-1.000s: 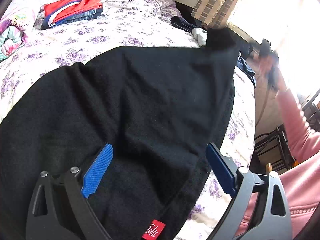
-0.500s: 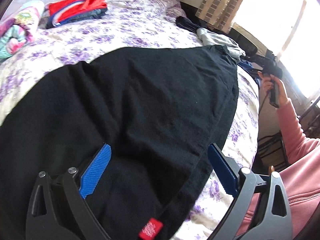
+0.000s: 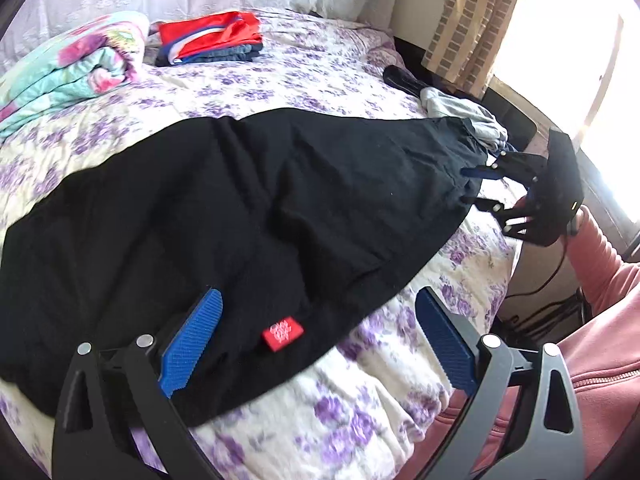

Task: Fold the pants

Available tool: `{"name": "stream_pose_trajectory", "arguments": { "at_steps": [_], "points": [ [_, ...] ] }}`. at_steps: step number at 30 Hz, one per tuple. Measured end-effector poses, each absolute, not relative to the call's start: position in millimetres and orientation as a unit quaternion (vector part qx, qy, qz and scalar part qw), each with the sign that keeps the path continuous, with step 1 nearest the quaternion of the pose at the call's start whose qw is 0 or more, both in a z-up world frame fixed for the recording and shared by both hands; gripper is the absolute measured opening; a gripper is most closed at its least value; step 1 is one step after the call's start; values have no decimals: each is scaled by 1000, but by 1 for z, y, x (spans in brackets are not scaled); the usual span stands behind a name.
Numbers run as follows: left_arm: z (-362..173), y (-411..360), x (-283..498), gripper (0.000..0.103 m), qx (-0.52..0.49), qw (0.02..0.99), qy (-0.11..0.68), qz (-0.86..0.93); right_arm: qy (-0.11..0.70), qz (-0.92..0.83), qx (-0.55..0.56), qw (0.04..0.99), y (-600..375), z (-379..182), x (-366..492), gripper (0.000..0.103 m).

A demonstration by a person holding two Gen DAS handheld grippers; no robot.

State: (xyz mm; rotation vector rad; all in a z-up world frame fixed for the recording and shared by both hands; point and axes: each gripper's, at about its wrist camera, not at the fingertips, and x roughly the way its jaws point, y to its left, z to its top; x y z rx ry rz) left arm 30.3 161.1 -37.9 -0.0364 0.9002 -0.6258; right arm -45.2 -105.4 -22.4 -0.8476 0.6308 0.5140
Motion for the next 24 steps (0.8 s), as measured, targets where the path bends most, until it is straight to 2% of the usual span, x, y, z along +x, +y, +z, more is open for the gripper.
{"name": "stream_pose_trajectory", "arguments": {
  "at_steps": [6, 8, 9, 10, 17, 20, 24],
  "points": [
    [-38, 166, 18, 95, -24, 860, 422, -284, 267, 252, -501, 783, -78, -45, -39, 33],
    [-38, 165, 18, 95, -25, 862, 421, -281, 263, 253, -507, 781, -77, -46, -36, 22],
    [-39, 164, 19, 95, -25, 862, 421, -280, 261, 252, -514, 777, -74, -46, -36, 9],
    [-39, 164, 19, 95, -26, 862, 421, -281, 252, 249, -523, 775, -73, -46, -38, 6],
    [-36, 171, 15, 95, -21, 862, 420, -282, 251, 280, -497, 782, -84, -16, -67, 5],
    [-35, 175, 14, 95, -19, 864, 417, -282, 263, 285, -499, 775, -86, -28, -76, 5],
    [-24, 190, 7, 95, -5, 879, 406, -251, 279, 278, -502, 770, -82, -42, -75, 12]
  ]
}}
